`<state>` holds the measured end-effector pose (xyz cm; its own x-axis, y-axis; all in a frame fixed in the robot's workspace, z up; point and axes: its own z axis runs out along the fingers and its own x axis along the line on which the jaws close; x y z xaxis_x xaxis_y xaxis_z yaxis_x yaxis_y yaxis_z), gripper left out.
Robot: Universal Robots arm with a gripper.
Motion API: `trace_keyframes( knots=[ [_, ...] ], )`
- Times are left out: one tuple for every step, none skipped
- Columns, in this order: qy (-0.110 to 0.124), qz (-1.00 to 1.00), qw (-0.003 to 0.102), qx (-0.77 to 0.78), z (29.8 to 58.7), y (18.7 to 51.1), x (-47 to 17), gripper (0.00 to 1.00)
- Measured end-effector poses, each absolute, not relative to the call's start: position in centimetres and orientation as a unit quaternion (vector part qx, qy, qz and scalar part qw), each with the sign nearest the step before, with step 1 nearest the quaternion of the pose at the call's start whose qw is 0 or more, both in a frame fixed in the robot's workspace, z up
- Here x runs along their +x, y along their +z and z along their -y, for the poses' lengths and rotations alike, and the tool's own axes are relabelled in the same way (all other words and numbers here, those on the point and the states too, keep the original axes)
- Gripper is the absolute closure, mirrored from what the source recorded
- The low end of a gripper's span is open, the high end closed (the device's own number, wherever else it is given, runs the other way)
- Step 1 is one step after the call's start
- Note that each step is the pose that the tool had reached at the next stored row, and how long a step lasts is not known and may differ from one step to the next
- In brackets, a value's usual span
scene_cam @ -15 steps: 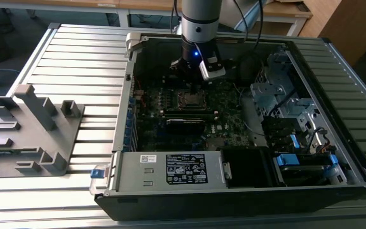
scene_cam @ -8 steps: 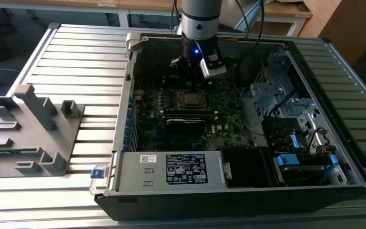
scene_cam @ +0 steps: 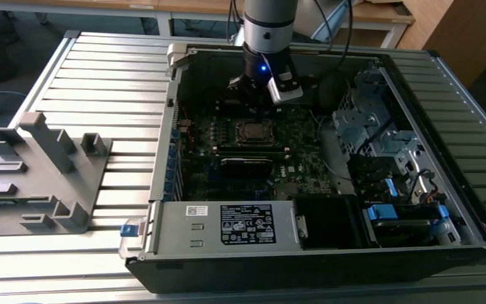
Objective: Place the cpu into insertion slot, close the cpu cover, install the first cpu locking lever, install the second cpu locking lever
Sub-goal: 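Install the second cpu locking lever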
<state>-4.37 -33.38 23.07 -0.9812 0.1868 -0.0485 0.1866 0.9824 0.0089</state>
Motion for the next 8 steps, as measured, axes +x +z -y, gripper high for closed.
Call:
trace_keyframes(
  knots=[
    [0.002, -0.995, 0.025, 0.094, 33.39, 23.07, -4.25, 0.90],
    [0.002, -0.995, 0.025, 0.094, 33.39, 23.07, -4.14, 0.90],
    [0.002, -0.995, 0.025, 0.094, 33.39, 23.07, -4.02, 0.90],
    [0.002, -0.995, 0.025, 0.094, 33.38, 23.07, -3.90, 0.90],
    [0.002, -0.995, 0.025, 0.094, 33.39, 23.07, -3.81, 0.90],
    [0.002, -0.995, 0.025, 0.094, 33.39, 23.07, -3.74, 0.90],
    [0.002, -0.995, 0.025, 0.094, 33.39, 23.07, -3.70, 0.90],
    [0.002, -0.995, 0.025, 0.094, 33.39, 23.07, -3.70, 0.90]
  ],
)
